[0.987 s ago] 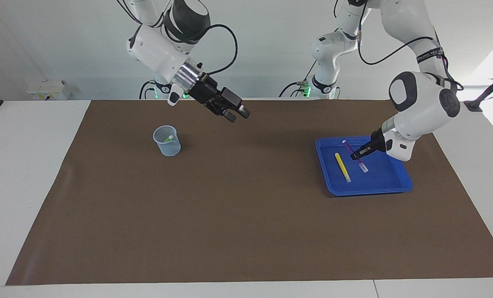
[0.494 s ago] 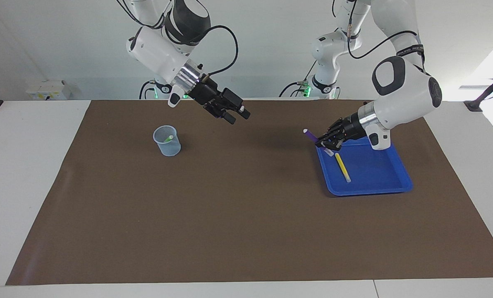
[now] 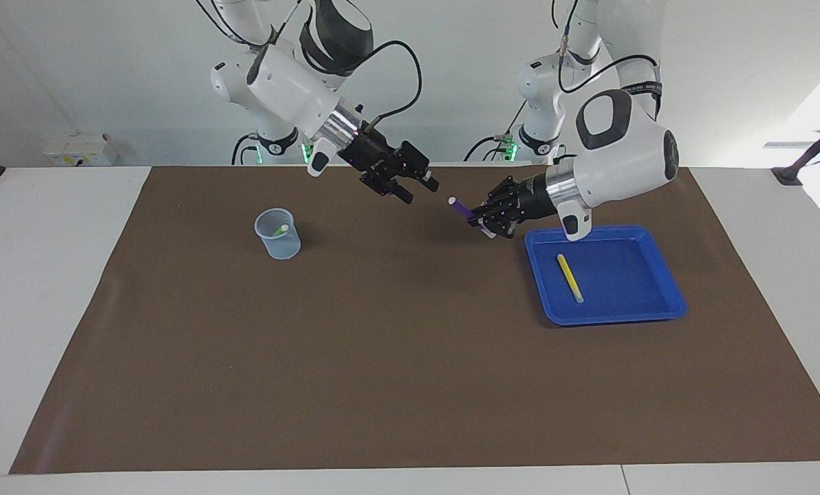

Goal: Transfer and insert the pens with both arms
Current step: 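Pass the purple pen from the left gripper to the right gripper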

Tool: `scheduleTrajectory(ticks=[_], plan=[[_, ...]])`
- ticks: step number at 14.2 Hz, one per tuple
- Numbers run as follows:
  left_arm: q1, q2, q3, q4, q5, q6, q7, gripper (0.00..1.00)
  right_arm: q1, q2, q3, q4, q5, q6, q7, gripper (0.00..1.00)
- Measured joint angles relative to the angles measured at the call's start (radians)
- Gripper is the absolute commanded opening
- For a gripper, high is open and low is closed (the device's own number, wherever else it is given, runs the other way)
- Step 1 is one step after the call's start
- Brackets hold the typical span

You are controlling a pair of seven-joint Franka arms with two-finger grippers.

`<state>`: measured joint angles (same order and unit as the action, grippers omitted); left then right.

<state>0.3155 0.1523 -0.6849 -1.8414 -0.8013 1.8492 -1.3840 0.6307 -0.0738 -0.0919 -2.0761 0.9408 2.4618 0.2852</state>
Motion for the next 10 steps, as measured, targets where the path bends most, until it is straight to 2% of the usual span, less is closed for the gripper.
scheduleTrajectory(ticks=[4, 7, 10], plan=[[-0.014, -0.078, -0.009, -0.098, -0.122, 0.067, -0.013, 0.00, 0.001, 0.008, -0.001, 0.002, -0.038, 0.003, -0.019, 0.72], [-0.053, -0.133, -0.010, -0.154, -0.153, 0.134, -0.037, 0.00, 0.001, 0.011, -0.001, 0.008, -0.039, 0.006, -0.019, 0.62], [-0.066, -0.161, -0.010, -0.178, -0.171, 0.164, -0.050, 0.00, 0.002, 0.011, -0.001, 0.008, -0.044, 0.007, -0.020, 0.62]])
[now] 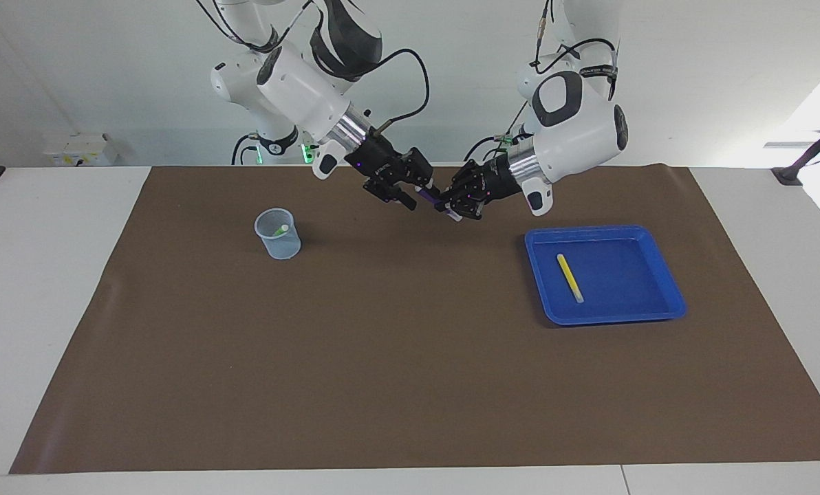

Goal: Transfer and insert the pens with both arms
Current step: 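Pass the purple pen from the left gripper to the right gripper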

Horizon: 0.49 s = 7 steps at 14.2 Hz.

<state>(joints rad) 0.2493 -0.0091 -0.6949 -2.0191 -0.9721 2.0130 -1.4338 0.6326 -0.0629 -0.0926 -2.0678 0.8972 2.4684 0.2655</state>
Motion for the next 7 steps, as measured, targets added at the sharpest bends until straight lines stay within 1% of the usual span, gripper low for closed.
scheduleTrajectory(ticks=[3, 5, 7], plan=[[0.000, -0.005, 0.000, -0.012, -0.010, 0.019, -0.002, 0.00, 0.002, 0.001, 0.001, 0.000, -0.002, -0.012, 0.000, 0.62], [-0.005, -0.005, 0.000, -0.017, -0.014, 0.031, -0.002, 0.00, 0.002, 0.001, 0.001, 0.001, -0.014, -0.024, 0.000, 0.56], [-0.009, -0.005, 0.000, -0.017, -0.022, 0.034, -0.002, 0.00, 0.002, -0.001, 0.000, 0.004, -0.030, -0.051, 0.000, 0.53]])
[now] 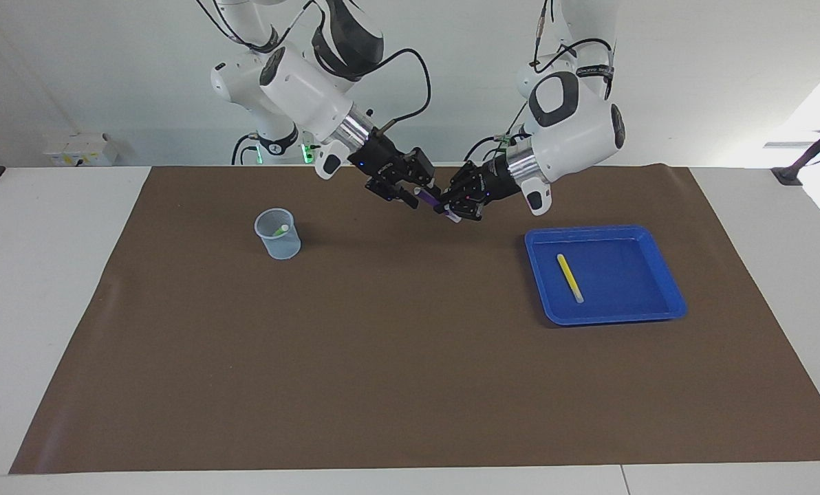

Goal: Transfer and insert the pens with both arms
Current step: 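Pass the purple pen from the left gripper to the right gripper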

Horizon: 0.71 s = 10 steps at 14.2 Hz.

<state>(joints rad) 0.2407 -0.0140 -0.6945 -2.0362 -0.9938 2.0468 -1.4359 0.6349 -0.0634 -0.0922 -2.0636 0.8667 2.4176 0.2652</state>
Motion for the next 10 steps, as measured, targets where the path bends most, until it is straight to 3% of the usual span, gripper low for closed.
scheduleTrajectory(ticks=[6, 10], plan=[[0.000, 0.000, 0.000, 0.000, -0.007, 0.002, 0.000, 0.00, -0.001, -0.004, -0.002, 0.003, -0.039, -0.043, 0.000, 0.40], [0.000, 0.000, 0.000, 0.000, -0.008, 0.003, 0.000, 0.00, -0.001, -0.005, -0.003, 0.004, -0.040, -0.055, 0.000, 0.39]])
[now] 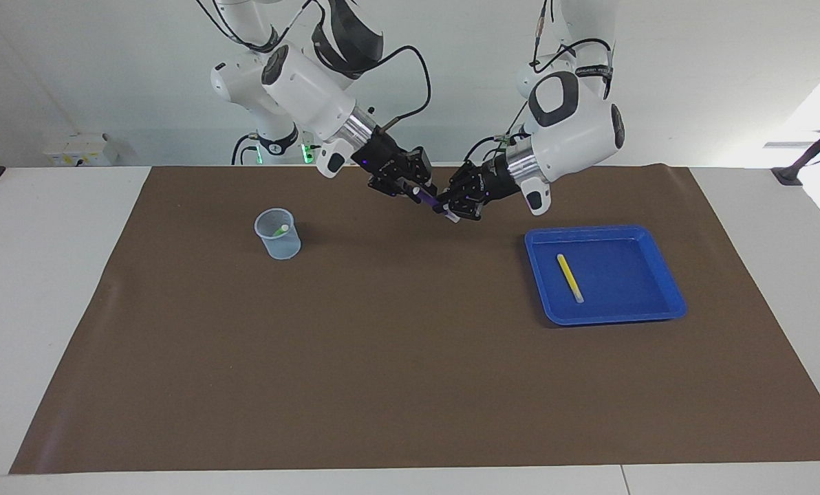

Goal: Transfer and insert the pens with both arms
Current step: 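Pass the purple pen from the left gripper to the right gripper, then insert the purple pen into the clear cup with the right gripper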

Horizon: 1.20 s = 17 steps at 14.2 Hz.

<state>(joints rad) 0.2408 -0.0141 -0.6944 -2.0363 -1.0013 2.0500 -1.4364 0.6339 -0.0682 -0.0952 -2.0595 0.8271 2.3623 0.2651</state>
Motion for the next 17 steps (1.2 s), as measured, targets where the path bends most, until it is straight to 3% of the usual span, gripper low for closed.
scheduleTrajectory(ticks=[1, 3, 9, 10, 15, 17], plan=[[0.000, 0.000, 0.000, 0.000, 0.000, 0.000, 0.000, 0.00, 0.000, 0.000, 0.000, 0.001, 0.000, -0.001, 0.000, 0.37], [0.000, -0.001, 0.000, 0.000, 0.000, 0.000, 0.000, 0.00, -0.001, 0.000, -0.001, 0.002, 0.000, -0.001, 0.000, 0.02], [-0.001, -0.002, 0.000, 0.000, -0.005, 0.004, -0.003, 0.00, -0.013, -0.001, -0.002, 0.002, -0.004, -0.020, 0.000, 0.00], [-0.001, -0.002, 0.000, 0.000, -0.006, 0.004, -0.004, 0.99, -0.015, -0.001, -0.002, 0.003, -0.004, -0.024, 0.000, 0.00], [0.002, -0.009, 0.007, 0.000, -0.007, 0.047, -0.009, 1.00, -0.062, -0.009, -0.006, 0.010, -0.034, -0.093, 0.000, 0.00], [0.012, -0.012, 0.012, 0.001, 0.068, 0.047, -0.008, 1.00, -0.103, -0.020, -0.009, 0.031, -0.082, -0.188, 0.000, 0.00]])
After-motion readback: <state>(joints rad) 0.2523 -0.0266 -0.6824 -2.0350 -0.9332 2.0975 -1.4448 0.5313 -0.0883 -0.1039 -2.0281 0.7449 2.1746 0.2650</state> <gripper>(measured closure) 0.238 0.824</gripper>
